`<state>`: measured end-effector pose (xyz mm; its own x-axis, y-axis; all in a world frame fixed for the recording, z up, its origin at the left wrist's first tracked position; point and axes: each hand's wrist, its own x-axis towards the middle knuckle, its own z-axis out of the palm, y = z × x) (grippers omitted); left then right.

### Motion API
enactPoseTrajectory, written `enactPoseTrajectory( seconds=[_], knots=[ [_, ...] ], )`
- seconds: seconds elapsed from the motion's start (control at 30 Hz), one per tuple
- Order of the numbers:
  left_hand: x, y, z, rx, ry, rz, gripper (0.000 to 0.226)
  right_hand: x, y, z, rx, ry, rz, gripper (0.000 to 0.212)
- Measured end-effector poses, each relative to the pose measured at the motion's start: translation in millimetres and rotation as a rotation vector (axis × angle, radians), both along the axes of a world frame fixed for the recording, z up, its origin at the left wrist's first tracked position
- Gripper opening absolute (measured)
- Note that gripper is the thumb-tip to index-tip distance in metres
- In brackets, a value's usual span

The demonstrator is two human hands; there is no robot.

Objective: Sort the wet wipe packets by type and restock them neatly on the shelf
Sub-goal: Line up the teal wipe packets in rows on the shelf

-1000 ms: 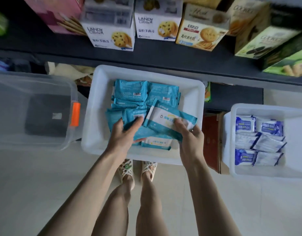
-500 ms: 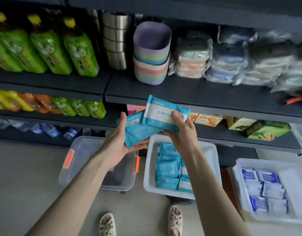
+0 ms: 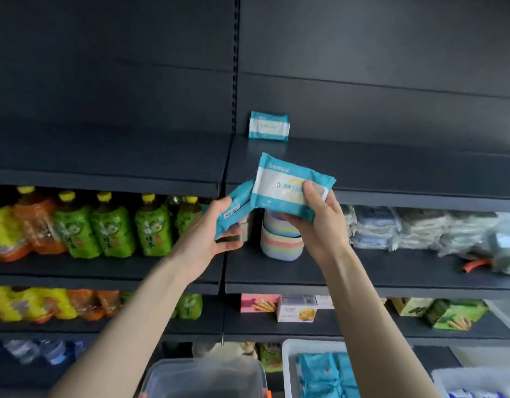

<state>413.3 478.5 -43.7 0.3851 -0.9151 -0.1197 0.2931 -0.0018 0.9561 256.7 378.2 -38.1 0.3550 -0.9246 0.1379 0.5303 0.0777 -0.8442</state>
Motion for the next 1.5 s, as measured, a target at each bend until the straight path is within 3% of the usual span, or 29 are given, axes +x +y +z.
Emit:
enactPoseTrajectory(
  seconds=[0.13, 0.33, 0.47, 0.53, 0.7, 0.8, 0.87, 1.07, 1.2, 1.33, 1.5],
  knots=[
    [20, -29, 31, -0.185, -0.085, -0.035, 0.019, 16, -22, 48, -0.084, -0.051, 0.018, 0.023],
    [59, -103, 47, -0.29, -0.346, 0.062, 0.07, 34, -83, 77, -0.151, 0.008, -0.009, 0.022],
    [70, -153, 56, -0.259, -0.602, 0.136, 0.071, 50, -136, 79, -0.18, 0.135, -0.008, 0.024],
    [78, -176, 57, -0.27, -0.562, 0.066, 0.073, 58, -164, 76, -0.199, 0.175, -0.037, 0.023],
    [93, -231, 56, -0.257, -0.204, 0.017, 0.068, 78, -228, 67, -0.16, 0.168, -0.116, 0.009],
    [103, -257, 59, -0.125, -0.385, -0.073, 0.03, 88, -256, 64, -0.146, 0.181, -0.117, 0.005],
    [108, -274, 58, -0.065, -0.438, -0.063, 0.022, 93, -273, 64, -0.094, 0.129, -0.13, 0.005],
    [113, -317, 55, -0.088, -0.204, 0.062, 0.053, 103, -310, 64, -0.007, 0.11, -0.094, 0.007],
    [121, -339, 59, -0.107, 0.011, 0.144, 0.022, 109, -327, 65, -0.039, 0.19, -0.079, 0.011],
    [130, -352, 52, -0.081, -0.125, 0.274, 0.011, 105, -342, 69, -0.152, 0.28, -0.142, 0.016],
    [134, -355, 38, -0.085, -0.19, 0.156, 0.034, 96, -355, 59, -0.175, 0.307, -0.205, 0.02]
  ],
)
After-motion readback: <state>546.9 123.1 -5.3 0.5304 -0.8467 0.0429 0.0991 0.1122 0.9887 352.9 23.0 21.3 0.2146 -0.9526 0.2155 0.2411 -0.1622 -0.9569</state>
